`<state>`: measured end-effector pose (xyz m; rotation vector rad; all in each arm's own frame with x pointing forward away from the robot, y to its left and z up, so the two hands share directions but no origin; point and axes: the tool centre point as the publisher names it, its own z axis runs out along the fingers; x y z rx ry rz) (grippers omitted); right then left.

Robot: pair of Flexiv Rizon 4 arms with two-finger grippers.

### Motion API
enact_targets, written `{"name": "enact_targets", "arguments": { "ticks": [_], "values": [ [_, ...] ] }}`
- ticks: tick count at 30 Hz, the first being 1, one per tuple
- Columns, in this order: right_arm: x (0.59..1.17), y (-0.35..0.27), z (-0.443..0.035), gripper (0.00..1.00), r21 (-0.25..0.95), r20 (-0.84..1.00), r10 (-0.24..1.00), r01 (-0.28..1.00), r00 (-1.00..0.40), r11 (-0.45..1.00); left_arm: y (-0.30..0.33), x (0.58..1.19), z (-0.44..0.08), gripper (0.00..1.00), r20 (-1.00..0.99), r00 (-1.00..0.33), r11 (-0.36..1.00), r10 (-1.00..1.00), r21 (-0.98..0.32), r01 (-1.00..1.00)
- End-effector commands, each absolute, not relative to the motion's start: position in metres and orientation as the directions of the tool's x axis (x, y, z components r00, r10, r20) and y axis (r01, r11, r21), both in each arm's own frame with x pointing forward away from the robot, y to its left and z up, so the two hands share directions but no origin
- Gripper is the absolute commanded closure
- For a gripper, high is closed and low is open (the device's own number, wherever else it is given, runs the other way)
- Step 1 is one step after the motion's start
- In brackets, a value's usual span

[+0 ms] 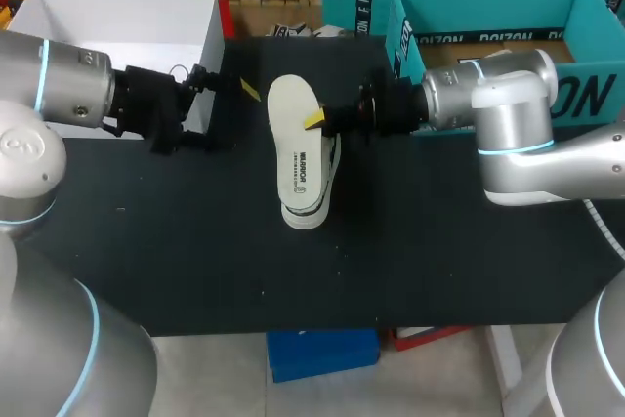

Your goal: Take the shoe out of the shoebox, open the shoe tongue, remove and reinsert the insole, then place the shoe into the shoebox

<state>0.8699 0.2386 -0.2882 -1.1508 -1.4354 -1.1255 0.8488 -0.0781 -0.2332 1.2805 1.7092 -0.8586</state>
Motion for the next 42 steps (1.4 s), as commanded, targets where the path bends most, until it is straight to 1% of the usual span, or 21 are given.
{"name": "enact_targets", "arguments": {
  "ticks": [1, 4, 11, 12, 28, 29, 32, 38, 42],
  "values": [
    [0.871, 0.240, -0.289, 1.00, 0.093, 0.987, 0.117, 0.986, -0.110, 0.137, -0.074, 0.856, -0.249, 0.00, -0.908, -0.170, 0.270, 0.382, -0.066, 0.961],
    [0.871, 0.240, -0.289, 1.00, 0.093, 0.987, 0.117, 0.986, -0.110, 0.137, -0.070, 0.860, -0.258, 0.00, -0.904, -0.193, 0.283, 0.382, -0.084, 0.955],
    [0.871, 0.240, -0.289, 1.00, 0.093, 0.987, 0.117, 0.986, -0.110, 0.137, -0.067, 0.861, -0.267, 0.00, -0.902, -0.223, 0.260, 0.371, -0.130, 0.957],
    [0.871, 0.240, -0.289, 1.00, 0.093, 0.987, 0.117, 0.986, -0.110, 0.137, -0.067, 0.859, -0.267, 0.00, -0.888, -0.232, 0.264, 0.396, -0.132, 0.955],
    [0.871, 0.240, -0.289, 1.00, 0.093, 0.987, 0.117, 0.986, -0.110, 0.137, -0.067, 0.859, -0.267, 0.00, -0.888, -0.232, 0.264, 0.396, -0.132, 0.955],
    [0.871, 0.240, -0.289, 1.00, 0.093, 0.987, 0.117, 0.986, -0.110, 0.137, -0.070, 0.857, -0.267, 0.00, -0.919, -0.186, 0.234, 0.348, -0.107, 0.966],
    [0.871, 0.240, -0.289, 1.00, 0.093, 0.987, 0.117, 0.986, -0.110, 0.137, -0.069, 0.852, -0.277, 0.00, -0.966, -0.116, 0.206, 0.233, -0.068, 0.976],
    [0.871, 0.240, -0.289, 1.00, 0.093, 0.987, 0.117, 0.986, -0.110, 0.137, -0.059, 0.849, -0.290, 0.00, -0.994, -0.066, 0.261, 0.086, -0.041, 0.964],
    [0.871, 0.240, -0.289, 1.00, 0.093, 0.987, 0.117, 0.986, -0.110, 0.137, -0.056, 0.849, -0.287, 0.00, -1.000, 0.007, 0.298, 0.027, 0.014, 0.955]
  ]
}}
